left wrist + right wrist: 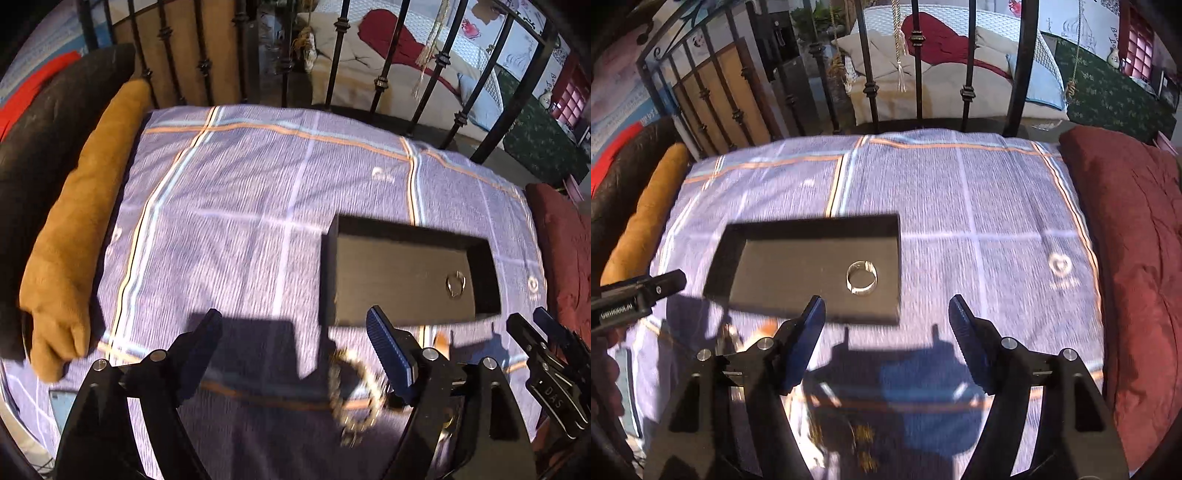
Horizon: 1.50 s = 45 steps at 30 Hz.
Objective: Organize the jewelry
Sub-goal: 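Carry the watch with left tool toward the black box while right tool drops the ring inside, then lower the watch into the box with left tool while right tool grasps gold earrings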
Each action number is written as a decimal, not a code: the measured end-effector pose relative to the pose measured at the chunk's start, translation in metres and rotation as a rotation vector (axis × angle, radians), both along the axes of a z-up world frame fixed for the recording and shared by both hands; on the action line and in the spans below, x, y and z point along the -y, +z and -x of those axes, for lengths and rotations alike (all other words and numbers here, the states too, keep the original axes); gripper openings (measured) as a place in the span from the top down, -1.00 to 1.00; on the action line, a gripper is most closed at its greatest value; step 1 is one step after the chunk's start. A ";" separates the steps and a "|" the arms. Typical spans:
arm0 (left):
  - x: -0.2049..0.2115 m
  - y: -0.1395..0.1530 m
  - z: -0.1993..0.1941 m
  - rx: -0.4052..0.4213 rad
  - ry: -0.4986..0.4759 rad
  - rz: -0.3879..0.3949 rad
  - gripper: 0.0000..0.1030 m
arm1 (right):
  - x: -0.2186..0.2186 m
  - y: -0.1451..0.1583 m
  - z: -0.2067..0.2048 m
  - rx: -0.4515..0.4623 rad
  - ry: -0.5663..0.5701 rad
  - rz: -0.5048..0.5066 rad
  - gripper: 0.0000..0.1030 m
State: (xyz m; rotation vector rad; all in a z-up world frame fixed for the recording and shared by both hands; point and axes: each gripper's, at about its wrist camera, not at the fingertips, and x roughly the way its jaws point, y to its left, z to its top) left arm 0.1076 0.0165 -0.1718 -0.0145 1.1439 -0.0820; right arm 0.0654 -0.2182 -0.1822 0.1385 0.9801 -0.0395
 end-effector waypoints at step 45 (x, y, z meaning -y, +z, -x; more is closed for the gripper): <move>0.060 -0.017 0.052 -0.058 -0.141 0.122 0.73 | -0.020 -0.014 0.078 -0.034 0.065 -0.026 0.67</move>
